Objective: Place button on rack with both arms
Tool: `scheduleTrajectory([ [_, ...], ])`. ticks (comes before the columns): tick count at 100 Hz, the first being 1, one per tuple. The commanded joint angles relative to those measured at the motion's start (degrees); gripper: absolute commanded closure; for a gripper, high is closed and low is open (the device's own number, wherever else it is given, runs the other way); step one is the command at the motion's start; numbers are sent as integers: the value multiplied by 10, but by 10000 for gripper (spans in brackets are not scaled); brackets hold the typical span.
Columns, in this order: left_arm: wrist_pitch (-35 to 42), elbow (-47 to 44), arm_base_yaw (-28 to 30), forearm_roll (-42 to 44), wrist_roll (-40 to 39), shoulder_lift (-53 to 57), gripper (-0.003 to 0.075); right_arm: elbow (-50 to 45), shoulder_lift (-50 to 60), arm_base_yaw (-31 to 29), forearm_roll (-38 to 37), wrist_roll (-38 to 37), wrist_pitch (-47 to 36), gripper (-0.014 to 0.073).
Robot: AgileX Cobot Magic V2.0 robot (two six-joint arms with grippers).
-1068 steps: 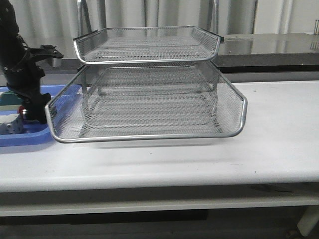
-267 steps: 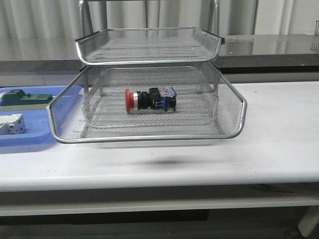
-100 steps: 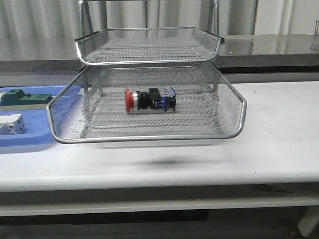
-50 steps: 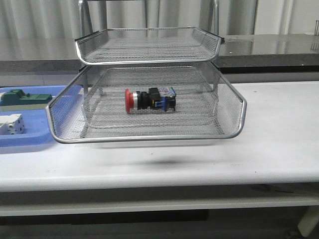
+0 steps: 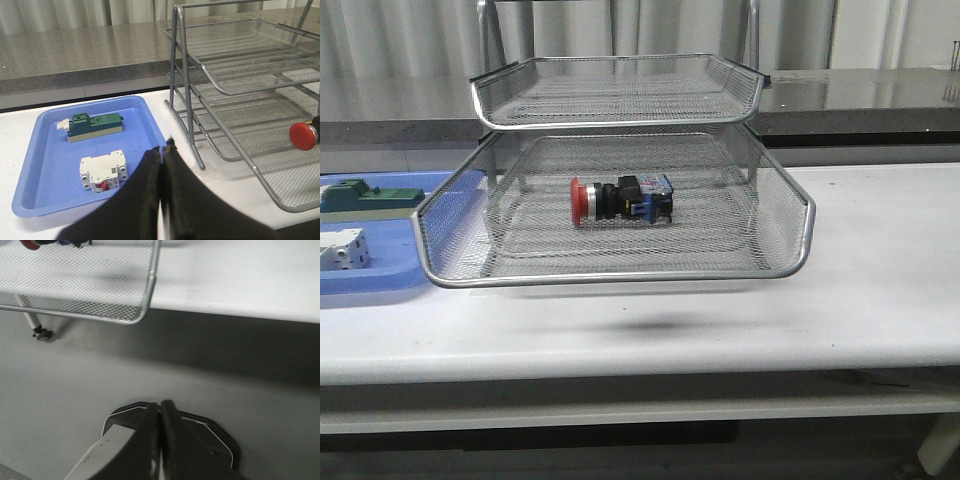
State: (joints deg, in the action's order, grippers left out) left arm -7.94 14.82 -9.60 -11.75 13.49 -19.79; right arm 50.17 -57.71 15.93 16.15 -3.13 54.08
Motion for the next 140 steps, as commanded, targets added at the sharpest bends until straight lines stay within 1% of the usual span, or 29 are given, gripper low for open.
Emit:
scheduleTrajectory([
  [1, 49, 16, 0, -6, -6, -4, 741, 17, -38, 9, 58, 49, -44, 661],
  [7, 49, 16, 0, -6, -6, -4, 741, 17, -66, 25, 70, 60, -55, 661],
  [41, 49, 16, 0, -6, -6, -4, 741, 17, -197, 145, 72, 60, -158, 661],
  [62, 49, 16, 0, -6, -6, -4, 741, 17, -263, 188, 84, 60, -227, 661],
  [81, 49, 16, 0, -6, -6, -4, 741, 21, -311, 205, 85, 60, -260, 661],
  [104, 49, 16, 0, -6, -6, -4, 741, 45, -347, 206, 83, 60, -288, 661],
  [140, 49, 16, 0, -6, -6, -4, 741, 126, -399, 204, 13, 60, -299, 661],
])
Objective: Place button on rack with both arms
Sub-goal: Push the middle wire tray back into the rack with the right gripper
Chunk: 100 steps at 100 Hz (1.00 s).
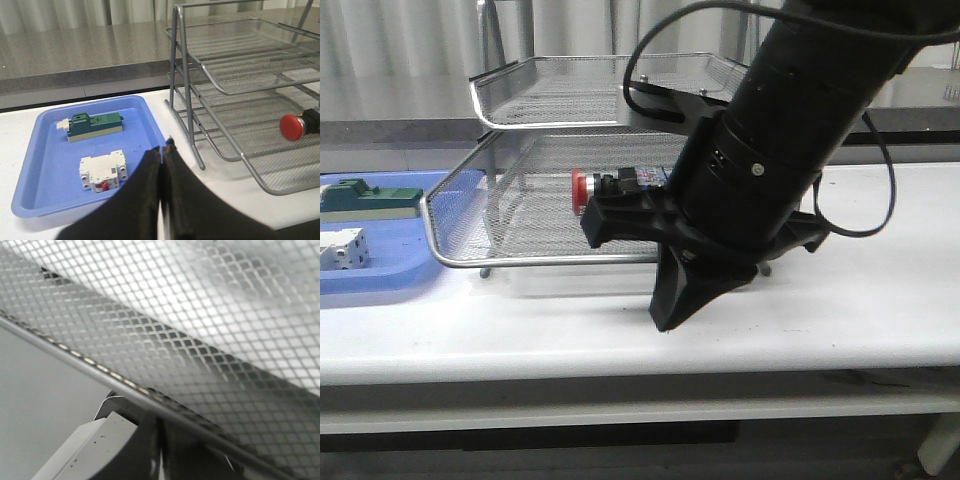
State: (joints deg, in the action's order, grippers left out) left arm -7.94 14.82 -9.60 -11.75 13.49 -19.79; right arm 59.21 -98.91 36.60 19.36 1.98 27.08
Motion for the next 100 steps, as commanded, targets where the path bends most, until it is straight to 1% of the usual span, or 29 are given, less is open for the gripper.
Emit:
scheduleTrajectory([
  [1, 49, 16, 0, -6, -6, -4, 741, 39, 12, -3, -20, 9, -29, 661],
  [15, 49, 16, 0, -6, -6, -4, 741, 76, -11, -13, -34, 9, -28, 661],
  [57, 49, 16, 0, -6, -6, -4, 741, 172, -76, -82, -57, 9, -28, 661],
  [70, 49, 16, 0, -6, -6, -4, 741, 188, -85, -92, -62, 9, -33, 661],
  [87, 49, 16, 0, -6, -6, -4, 741, 189, -85, -93, -73, 9, -70, 661],
  [100, 49, 16, 0, -6, -6, -4, 741, 189, -84, -93, -73, 9, -83, 661],
])
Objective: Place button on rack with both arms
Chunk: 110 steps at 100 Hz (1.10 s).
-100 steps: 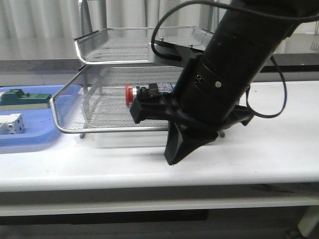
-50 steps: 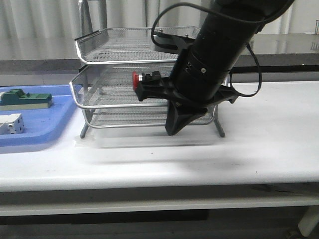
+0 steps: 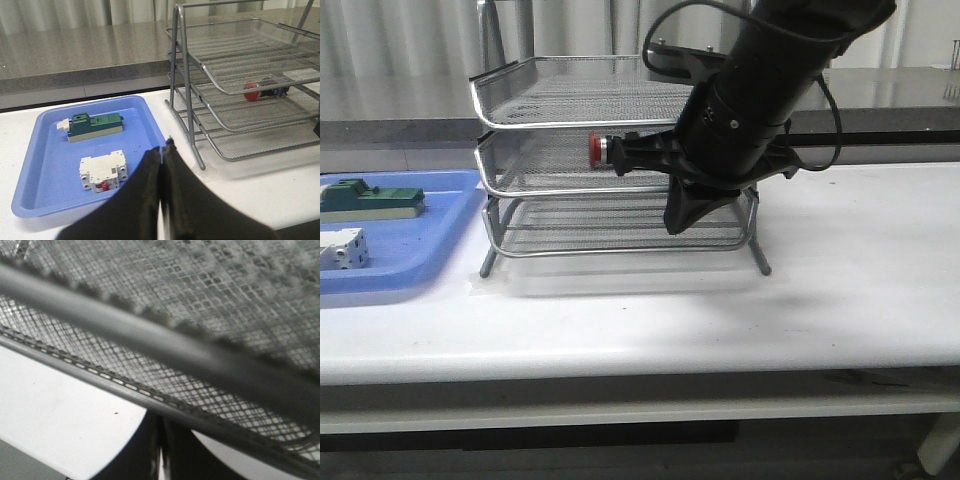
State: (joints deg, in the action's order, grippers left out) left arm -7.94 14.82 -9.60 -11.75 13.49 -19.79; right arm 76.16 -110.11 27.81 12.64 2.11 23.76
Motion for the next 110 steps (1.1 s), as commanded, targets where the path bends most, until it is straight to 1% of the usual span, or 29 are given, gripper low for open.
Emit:
scheduleTrajectory([
  [1, 49, 16, 0, -6, -6, -4, 741, 19, 28, -5, -5, 8, -49, 661],
  [28, 49, 16, 0, -6, -6, -4, 741, 19, 45, -5, -5, 7, 13, 659],
  [43, 49, 16, 0, -6, -6, -4, 741, 14, 79, -5, -7, 7, 45, 659],
  [64, 49, 16, 0, -6, -6, -4, 741, -24, 145, -9, -26, 3, 61, 659],
  [83, 49, 16, 0, -6, -6, -4, 741, -85, 228, -39, -39, 3, 63, 659],
  [110, 49, 16, 0, -6, -6, -4, 741, -190, 394, -111, -52, 3, 63, 659],
])
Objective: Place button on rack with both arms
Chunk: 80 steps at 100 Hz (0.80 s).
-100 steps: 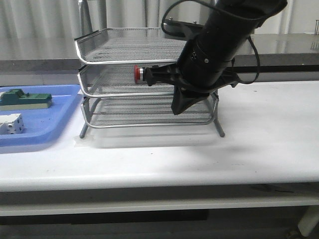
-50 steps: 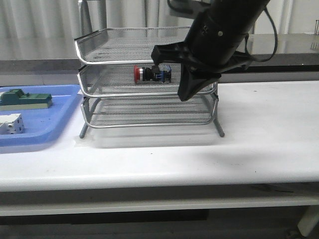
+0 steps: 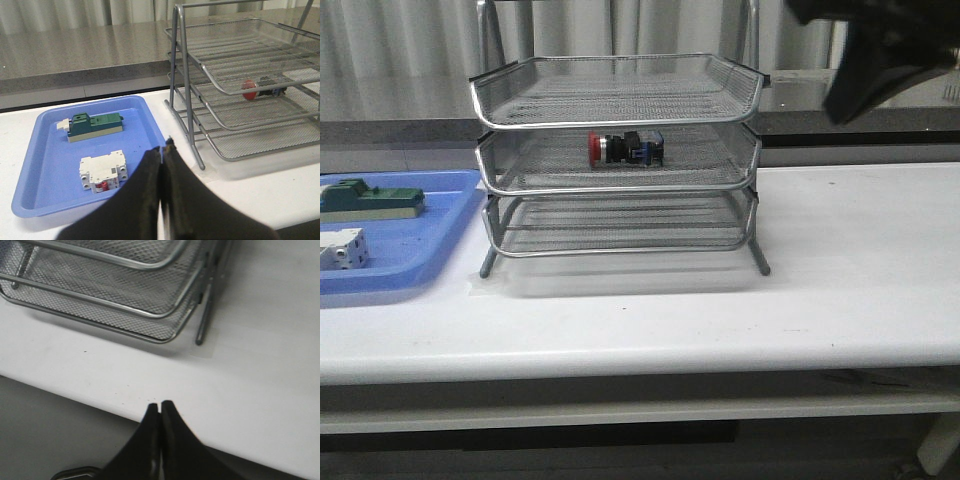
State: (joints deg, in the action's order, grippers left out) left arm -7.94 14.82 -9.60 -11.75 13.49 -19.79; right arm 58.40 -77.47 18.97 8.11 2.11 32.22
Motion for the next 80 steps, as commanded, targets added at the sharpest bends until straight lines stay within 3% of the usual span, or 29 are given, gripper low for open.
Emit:
scheduleTrajectory([
  [1, 49, 16, 0, -6, -6, -4, 741, -17, 73, -25, -6, 2, -21, 659],
  [29, 49, 16, 0, -6, -6, -4, 741, -103, 249, -76, -6, 2, -9, 659],
  [80, 49, 16, 0, -6, -6, -4, 741, -174, 458, -80, -8, -2, 39, 661],
])
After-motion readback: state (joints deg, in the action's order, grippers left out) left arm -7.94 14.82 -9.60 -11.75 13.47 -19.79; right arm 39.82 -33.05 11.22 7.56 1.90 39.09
